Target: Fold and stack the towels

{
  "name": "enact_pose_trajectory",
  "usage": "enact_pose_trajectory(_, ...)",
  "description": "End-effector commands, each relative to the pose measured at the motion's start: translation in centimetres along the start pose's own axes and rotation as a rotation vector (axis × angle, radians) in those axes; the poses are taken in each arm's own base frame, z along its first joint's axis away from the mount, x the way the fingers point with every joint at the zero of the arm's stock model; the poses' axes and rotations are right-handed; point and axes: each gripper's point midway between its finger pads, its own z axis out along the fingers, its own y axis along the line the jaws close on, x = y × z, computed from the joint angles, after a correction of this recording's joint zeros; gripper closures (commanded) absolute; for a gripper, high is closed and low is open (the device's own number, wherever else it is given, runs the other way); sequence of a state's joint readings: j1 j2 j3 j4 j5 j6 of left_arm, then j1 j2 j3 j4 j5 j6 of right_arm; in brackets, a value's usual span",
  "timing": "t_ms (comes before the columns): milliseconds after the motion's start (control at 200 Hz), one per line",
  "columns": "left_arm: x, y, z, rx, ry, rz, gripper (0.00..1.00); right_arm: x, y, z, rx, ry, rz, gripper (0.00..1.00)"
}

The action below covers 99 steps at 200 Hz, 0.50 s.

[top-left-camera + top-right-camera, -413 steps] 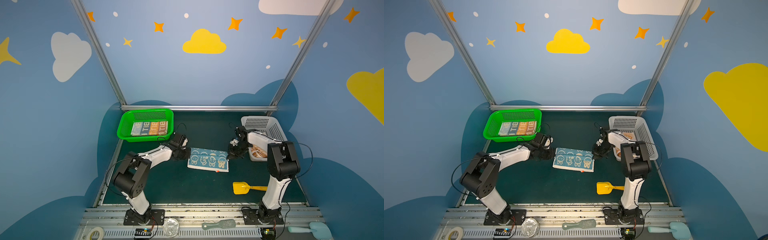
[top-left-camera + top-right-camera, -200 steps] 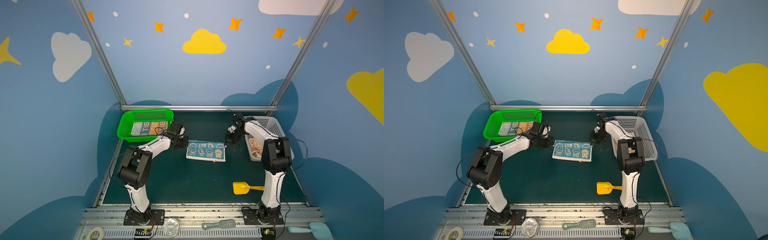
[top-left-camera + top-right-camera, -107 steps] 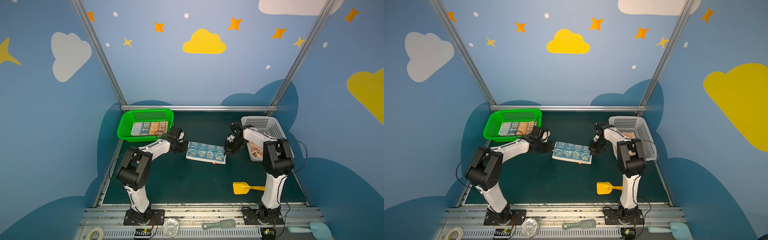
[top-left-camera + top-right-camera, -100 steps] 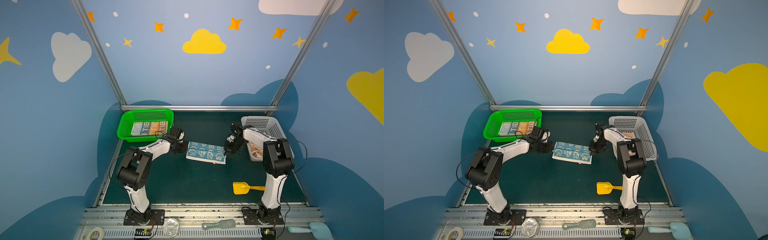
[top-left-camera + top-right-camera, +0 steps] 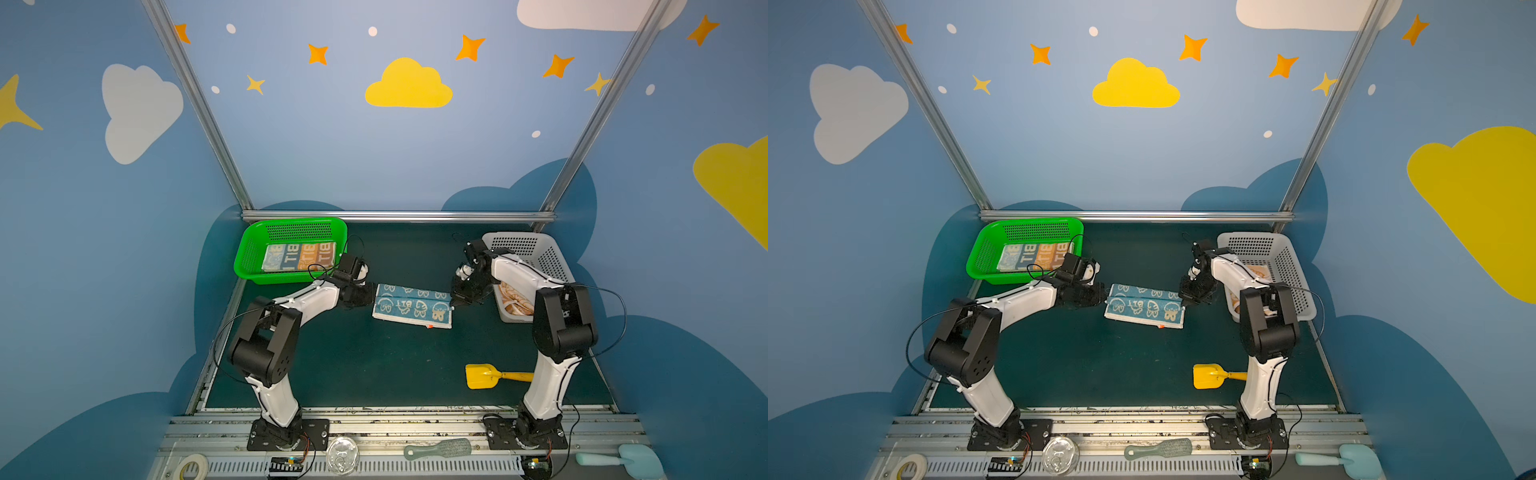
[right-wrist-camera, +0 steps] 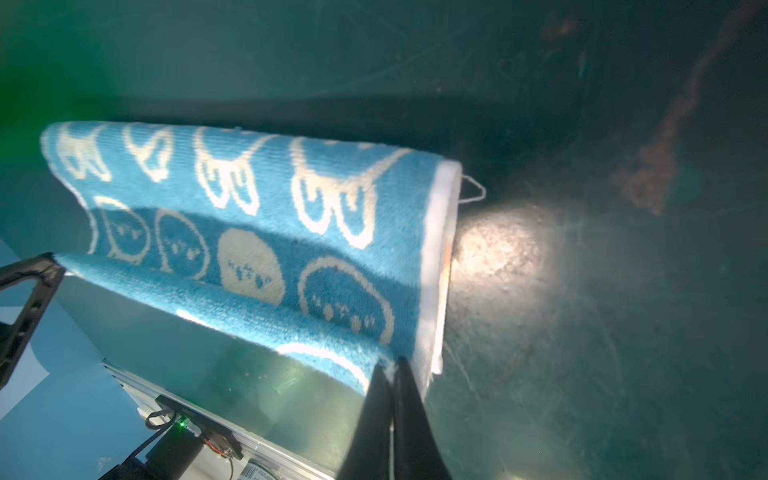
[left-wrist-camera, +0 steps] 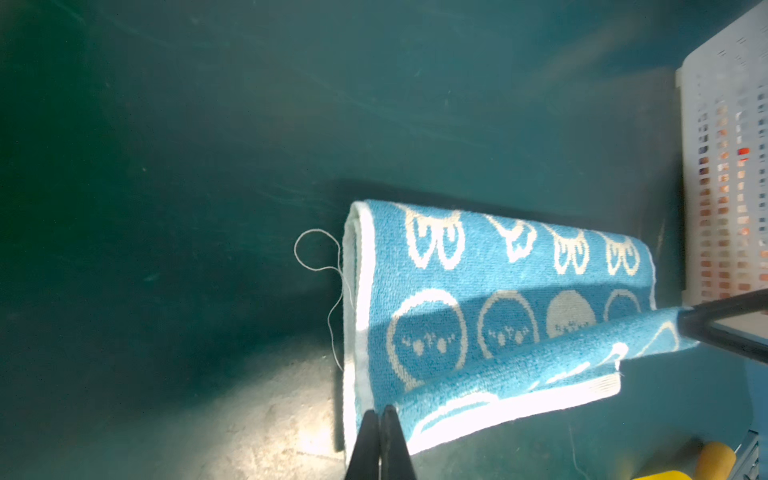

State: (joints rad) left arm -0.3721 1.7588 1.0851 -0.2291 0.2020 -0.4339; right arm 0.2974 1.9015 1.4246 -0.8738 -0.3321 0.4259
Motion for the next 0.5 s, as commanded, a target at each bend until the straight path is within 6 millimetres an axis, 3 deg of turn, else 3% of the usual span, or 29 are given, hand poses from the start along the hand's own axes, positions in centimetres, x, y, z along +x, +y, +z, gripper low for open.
enact_pose_trajectory(0, -0.2, 0.4, -0.4, -0.022, -0.018, -0.007, 0.97, 1.0, -0.6, -0.5, 0.042, 0.004, 0.003, 1.00)
enact_pose_trajectory(250, 1.8, 1.0, 1.4, -0.024, 0.036, -0.022, 0.97, 2.7, -1.9, 3.0, 0.070, 0.069, 0.028, 1.00)
enact_pose_trajectory(491, 2.6, 1.4, 2.1, -0.032, 0.059, -0.023, 0.97, 3.1, -2.6, 4.2, 0.078, 0.080, 0.036, 1.00)
